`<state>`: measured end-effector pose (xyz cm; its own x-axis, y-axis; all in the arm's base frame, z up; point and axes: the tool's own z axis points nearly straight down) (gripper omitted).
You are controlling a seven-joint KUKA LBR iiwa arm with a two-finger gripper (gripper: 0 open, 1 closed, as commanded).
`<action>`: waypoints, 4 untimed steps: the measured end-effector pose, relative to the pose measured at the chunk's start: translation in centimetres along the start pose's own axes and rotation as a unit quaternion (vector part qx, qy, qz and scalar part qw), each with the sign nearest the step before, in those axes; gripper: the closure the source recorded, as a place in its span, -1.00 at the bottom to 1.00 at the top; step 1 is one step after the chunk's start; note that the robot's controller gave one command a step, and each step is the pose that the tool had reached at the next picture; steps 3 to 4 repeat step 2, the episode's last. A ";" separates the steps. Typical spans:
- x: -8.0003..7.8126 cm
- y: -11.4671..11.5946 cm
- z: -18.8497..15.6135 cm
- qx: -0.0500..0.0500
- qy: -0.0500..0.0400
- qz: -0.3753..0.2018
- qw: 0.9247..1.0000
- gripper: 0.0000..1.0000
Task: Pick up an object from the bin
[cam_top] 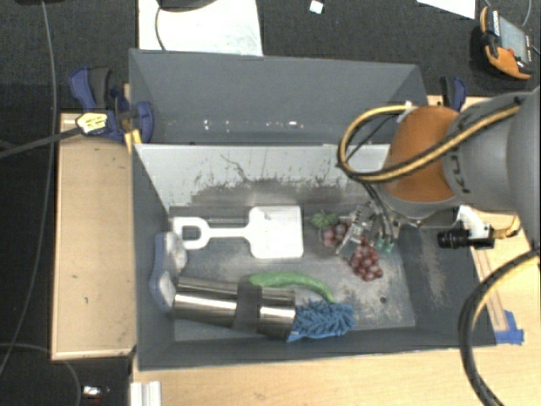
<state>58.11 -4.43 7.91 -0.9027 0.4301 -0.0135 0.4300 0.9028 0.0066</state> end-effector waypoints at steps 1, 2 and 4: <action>0.1 0.0 -2.3 0.000 0.002 -0.001 1.000 1.00; 0.0 0.0 -5.2 0.000 0.001 -0.002 1.000 1.00; 0.0 0.0 -5.2 0.000 0.001 -0.002 1.000 1.00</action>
Offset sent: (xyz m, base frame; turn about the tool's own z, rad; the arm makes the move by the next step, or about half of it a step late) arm -0.0007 -0.0001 0.0730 -0.0012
